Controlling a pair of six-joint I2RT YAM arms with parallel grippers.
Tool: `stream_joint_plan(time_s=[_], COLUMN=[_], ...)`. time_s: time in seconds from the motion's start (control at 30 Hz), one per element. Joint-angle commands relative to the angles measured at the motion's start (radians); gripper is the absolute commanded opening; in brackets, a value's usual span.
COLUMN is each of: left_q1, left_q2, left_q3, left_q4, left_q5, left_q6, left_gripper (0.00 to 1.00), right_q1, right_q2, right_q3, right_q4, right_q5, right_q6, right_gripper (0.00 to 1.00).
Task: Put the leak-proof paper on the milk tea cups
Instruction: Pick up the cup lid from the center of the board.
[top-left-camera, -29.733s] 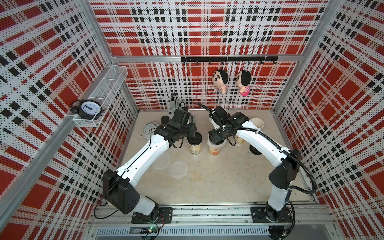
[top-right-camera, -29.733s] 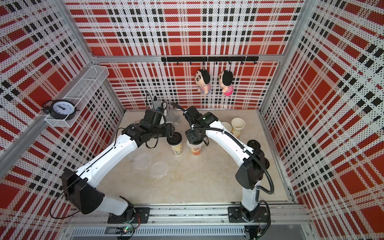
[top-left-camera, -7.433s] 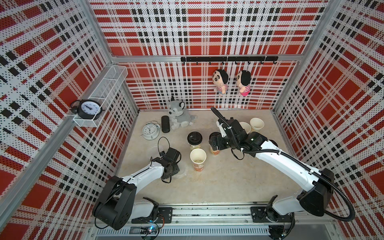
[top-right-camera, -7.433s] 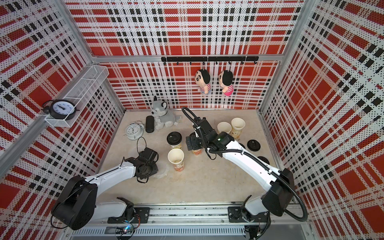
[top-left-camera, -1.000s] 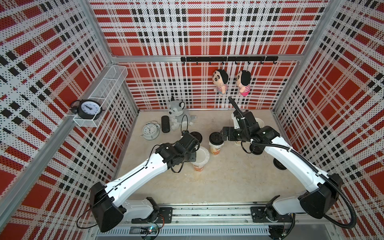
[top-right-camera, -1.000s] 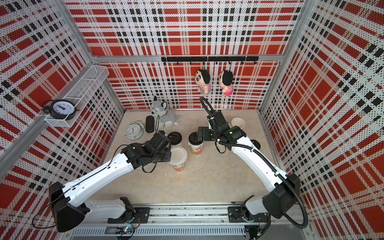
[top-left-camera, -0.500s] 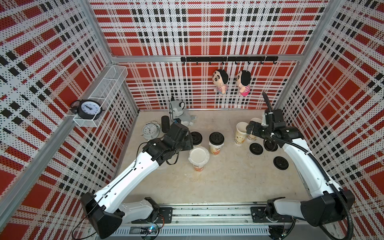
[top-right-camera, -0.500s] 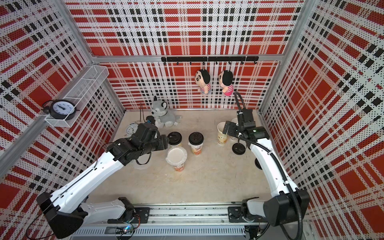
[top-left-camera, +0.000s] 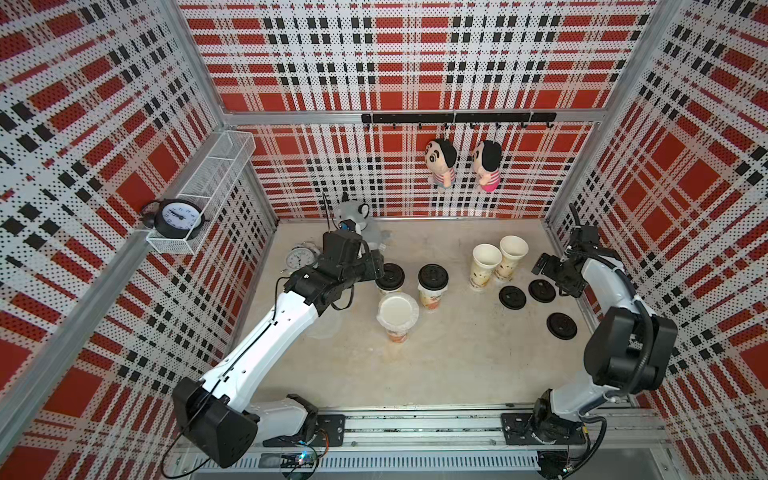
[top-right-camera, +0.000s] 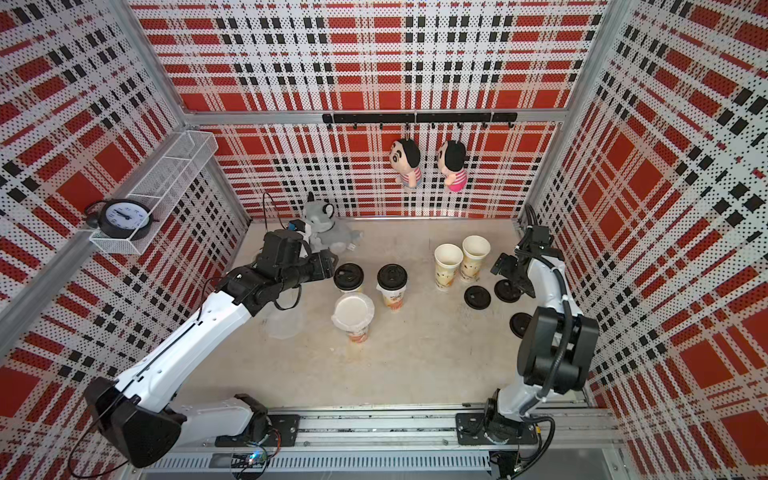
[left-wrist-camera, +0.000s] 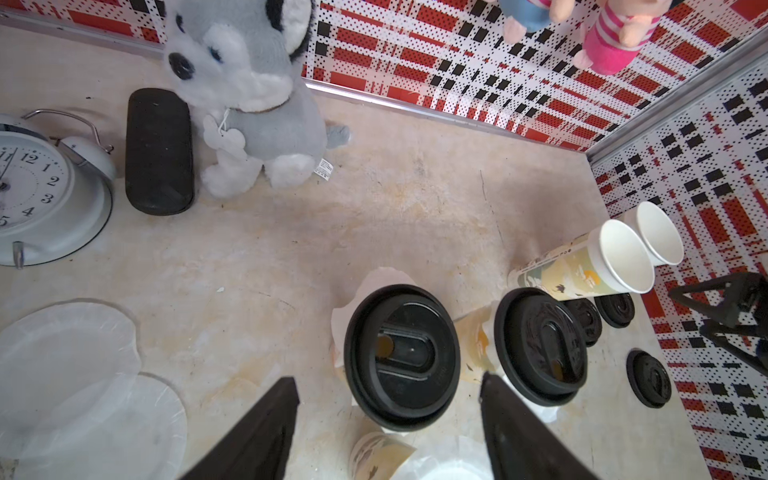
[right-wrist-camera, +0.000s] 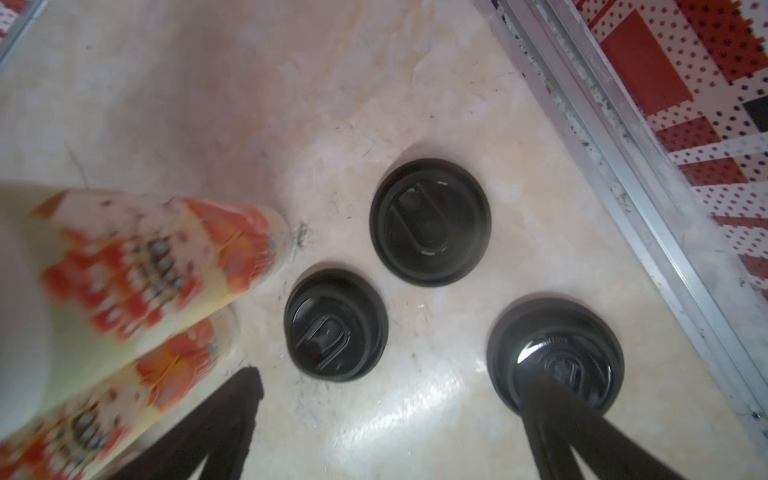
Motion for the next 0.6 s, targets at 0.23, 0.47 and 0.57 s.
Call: stream_joint_plan(time_s=[0.23,0.47,0.57], left_q1=[0.017,0.023,0.023], left_q2=[0.055,0.065,0.07], left_q3=[0.002,-0.011,-0.013], left_q4=[0.06,0.06,0.06], left_q5=[0.042,0.04,0.042], left_q6=[0.055,0.054,0.055], left_gripper=[0.73,0.73,0.73], right_q1=[-0.021,-0.022,-0.021], right_q2=[0.242,0.319,0.335], right_q3=[0.181,0.201,0.191], right_q4=[-0.036,-0.044,-0.041], right_q5=[0.046,0.062,0.064], right_q6=[-0.084,-0.092,-0.095], right_gripper=[1.0,0.95,0.93])
